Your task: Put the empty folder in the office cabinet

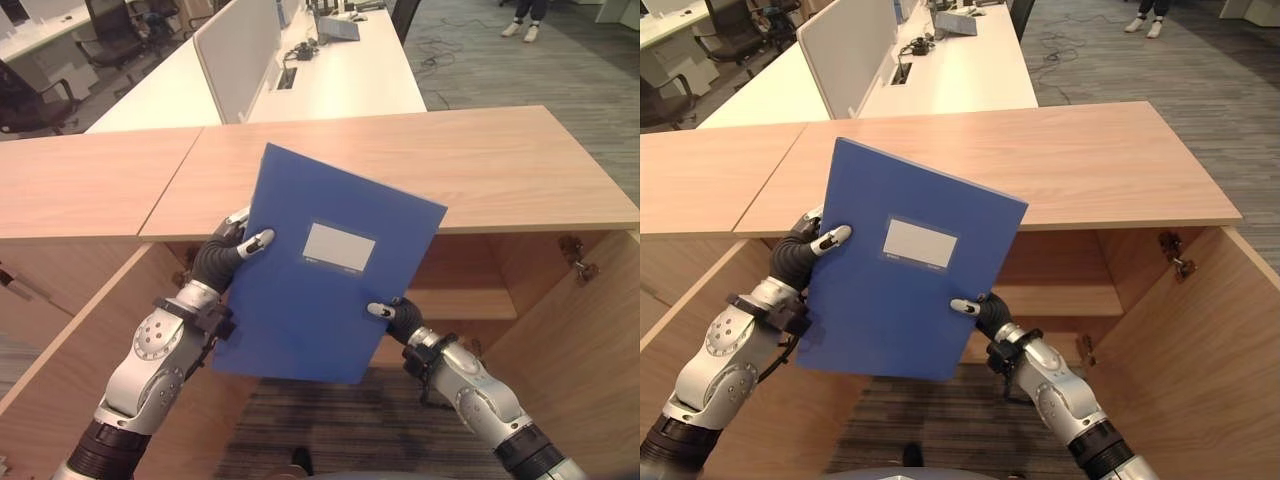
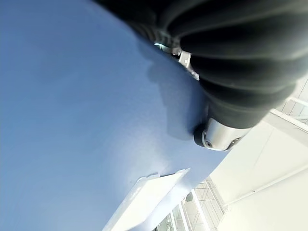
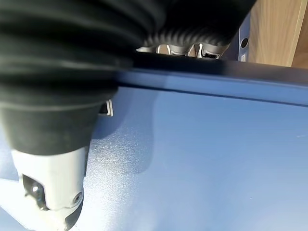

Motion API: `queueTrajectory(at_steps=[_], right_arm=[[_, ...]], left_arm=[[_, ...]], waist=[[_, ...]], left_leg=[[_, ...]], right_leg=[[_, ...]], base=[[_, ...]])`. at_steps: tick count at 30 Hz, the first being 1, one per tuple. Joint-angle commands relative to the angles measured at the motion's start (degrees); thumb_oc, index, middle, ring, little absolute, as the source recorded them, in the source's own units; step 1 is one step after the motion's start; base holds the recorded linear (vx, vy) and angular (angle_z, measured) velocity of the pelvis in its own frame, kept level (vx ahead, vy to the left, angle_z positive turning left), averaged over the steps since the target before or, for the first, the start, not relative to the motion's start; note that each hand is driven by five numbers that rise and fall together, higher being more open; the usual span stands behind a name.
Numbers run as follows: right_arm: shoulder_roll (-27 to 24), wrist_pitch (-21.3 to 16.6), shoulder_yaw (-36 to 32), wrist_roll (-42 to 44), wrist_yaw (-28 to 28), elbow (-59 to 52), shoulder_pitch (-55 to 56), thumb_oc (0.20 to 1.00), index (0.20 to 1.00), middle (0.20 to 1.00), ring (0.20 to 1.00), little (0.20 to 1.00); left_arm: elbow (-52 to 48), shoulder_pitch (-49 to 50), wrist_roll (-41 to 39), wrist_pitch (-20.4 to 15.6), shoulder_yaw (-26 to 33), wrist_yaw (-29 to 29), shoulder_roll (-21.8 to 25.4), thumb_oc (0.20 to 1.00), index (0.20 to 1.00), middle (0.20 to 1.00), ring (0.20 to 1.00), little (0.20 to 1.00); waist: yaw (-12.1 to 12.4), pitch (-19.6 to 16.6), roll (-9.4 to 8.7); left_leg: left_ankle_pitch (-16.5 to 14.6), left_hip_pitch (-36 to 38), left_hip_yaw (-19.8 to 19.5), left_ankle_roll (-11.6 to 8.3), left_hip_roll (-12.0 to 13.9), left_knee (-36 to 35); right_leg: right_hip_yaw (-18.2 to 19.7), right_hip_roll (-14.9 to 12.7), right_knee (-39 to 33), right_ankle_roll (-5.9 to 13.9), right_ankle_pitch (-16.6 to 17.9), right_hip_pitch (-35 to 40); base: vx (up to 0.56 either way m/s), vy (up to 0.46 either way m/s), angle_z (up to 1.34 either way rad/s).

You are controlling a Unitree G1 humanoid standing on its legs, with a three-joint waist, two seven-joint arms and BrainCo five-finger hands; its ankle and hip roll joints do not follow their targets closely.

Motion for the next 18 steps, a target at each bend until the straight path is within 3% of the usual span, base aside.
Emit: queueTrajectory(at_steps=[1, 2, 3, 4, 18], right_arm=[[5.6, -2.9, 2.8, 3.5, 1.0, -7.4, -9.4, 1.000, 1.000, 1.000, 1.000, 1.000], [5.6, -2.8, 2.8, 3.6, 1.1, -7.5, -9.3, 1.000, 1.000, 1.000, 1.000, 1.000], [5.6, -2.8, 2.9, 3.5, 1.1, -7.6, -9.2, 0.567, 0.567, 0.567, 0.567, 0.567], [5.5, -2.9, 3.0, 3.6, 1.1, -7.4, -9.3, 0.200, 0.200, 0.200, 0.200, 0.200], [4.7, -1.9, 2.3, 3.0, 2.6, -8.4, -8.1, 0.200, 0.200, 0.200, 0.200, 0.200]], left_arm=[[-1.3, -5.9, -1.7, -1.3, -4.4, -2.7, 0.1, 0.200, 0.200, 0.200, 0.200, 0.200], [-1.3, -5.8, -1.7, -1.3, -4.3, -2.8, 0.0, 0.200, 0.200, 0.200, 0.200, 0.200], [-1.4, -5.8, -1.8, -1.3, -4.3, -2.8, -0.1, 0.200, 0.200, 0.200, 0.200, 0.200], [-1.3, -5.8, -1.9, -1.4, -4.3, -2.7, -0.3, 0.200, 0.200, 0.200, 0.200, 0.200], [-1.3, -5.5, -1.7, -1.3, -3.2, -3.2, -2.0, 0.200, 0.200, 0.200, 0.200, 0.200]], waist=[[-0.4, -0.4, -3.29], [-0.4, -0.4, -3.30], [-0.4, -0.4, -3.31], [-0.4, -0.4, -3.31], [-0.4, -0.6, -3.55]], left_leg=[[-5.6, 4.2, -1.4, -2.44, 1.3, 0.2], [-5.6, 4.2, -1.3, -2.43, 1.3, 0.2], [-5.7, 4.2, -1.3, -2.42, 1.3, 0.2], [-5.7, 4.3, -1.2, -2.43, 1.3, 0.2], [-5.8, 4.3, -1.3, -2.39, 1.3, 0.2]], right_leg=[[5.4, -3.7, 0.3, 3.16, -0.7, 1.0], [5.4, -3.7, 0.3, 3.16, -0.7, 1.0], [5.4, -3.7, 0.3, 3.18, -0.7, 1.0], [5.4, -3.8, 0.3, 3.20, -0.6, 1.0], [5.3, -3.6, 0.2, 3.18, -0.8, 1.1]], base=[[0.00, 0.000, 0.00], [0.00, 0.000, 0.00], [0.00, 0.000, 0.00], [0.00, 0.000, 0.00], [0.00, 0.000, 0.00]])
